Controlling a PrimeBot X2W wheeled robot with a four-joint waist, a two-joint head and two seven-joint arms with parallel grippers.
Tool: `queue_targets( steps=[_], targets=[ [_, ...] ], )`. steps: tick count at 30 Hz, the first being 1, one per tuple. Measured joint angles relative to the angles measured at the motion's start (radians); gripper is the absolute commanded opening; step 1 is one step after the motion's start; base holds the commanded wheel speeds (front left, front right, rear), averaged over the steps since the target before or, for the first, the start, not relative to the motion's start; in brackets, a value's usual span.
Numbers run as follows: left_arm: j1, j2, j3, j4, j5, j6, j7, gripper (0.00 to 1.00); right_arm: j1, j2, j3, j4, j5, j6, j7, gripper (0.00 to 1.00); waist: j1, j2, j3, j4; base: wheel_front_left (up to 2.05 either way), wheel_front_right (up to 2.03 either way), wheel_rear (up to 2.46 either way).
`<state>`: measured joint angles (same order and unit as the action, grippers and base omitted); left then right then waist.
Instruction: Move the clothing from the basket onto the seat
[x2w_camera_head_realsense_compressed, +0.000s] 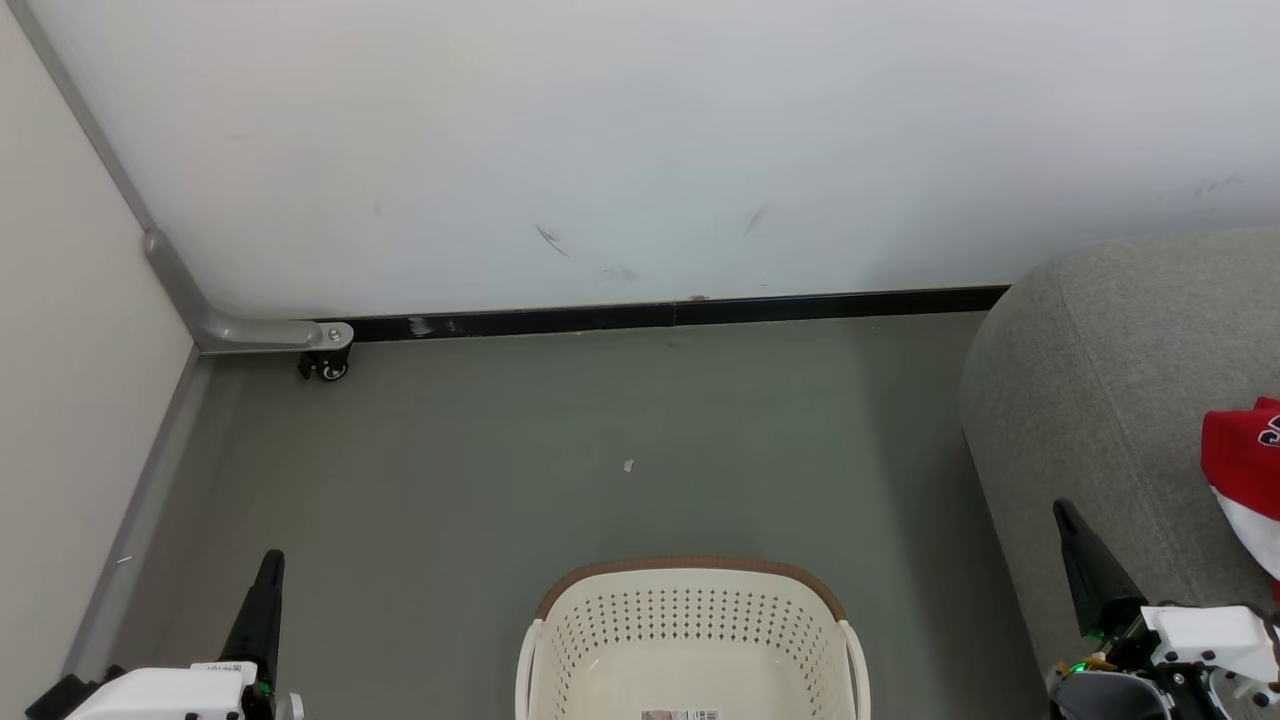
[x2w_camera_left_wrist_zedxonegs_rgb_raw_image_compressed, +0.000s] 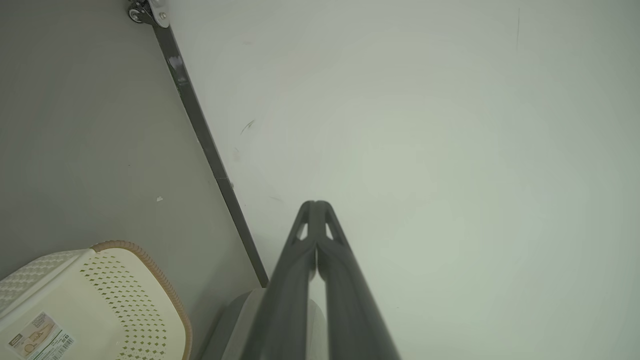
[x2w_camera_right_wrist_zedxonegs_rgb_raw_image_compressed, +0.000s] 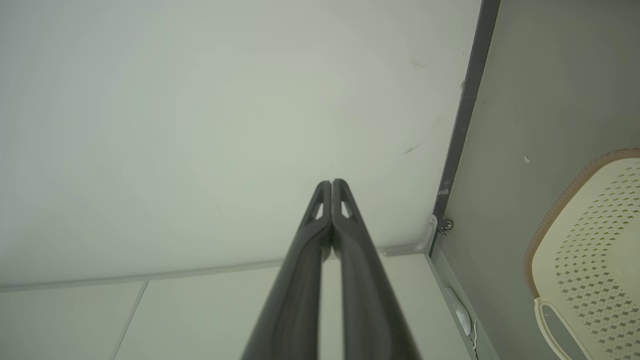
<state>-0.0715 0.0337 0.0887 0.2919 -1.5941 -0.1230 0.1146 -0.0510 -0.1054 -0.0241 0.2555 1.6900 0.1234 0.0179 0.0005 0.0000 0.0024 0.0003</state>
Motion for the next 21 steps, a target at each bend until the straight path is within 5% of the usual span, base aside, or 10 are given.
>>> queue_targets(
  steps=[21],
  targets=[
    [0.000, 0.000, 0.000, -0.006, -0.001, 0.000, 0.000, 0.00, 0.000, 0.000, -0.002, 0.004, 0.000, 0.000, 0.001, 0.00, -0.0001, 0.0000, 0.000, 0.000, 0.00, 0.00, 0.00]
  ],
)
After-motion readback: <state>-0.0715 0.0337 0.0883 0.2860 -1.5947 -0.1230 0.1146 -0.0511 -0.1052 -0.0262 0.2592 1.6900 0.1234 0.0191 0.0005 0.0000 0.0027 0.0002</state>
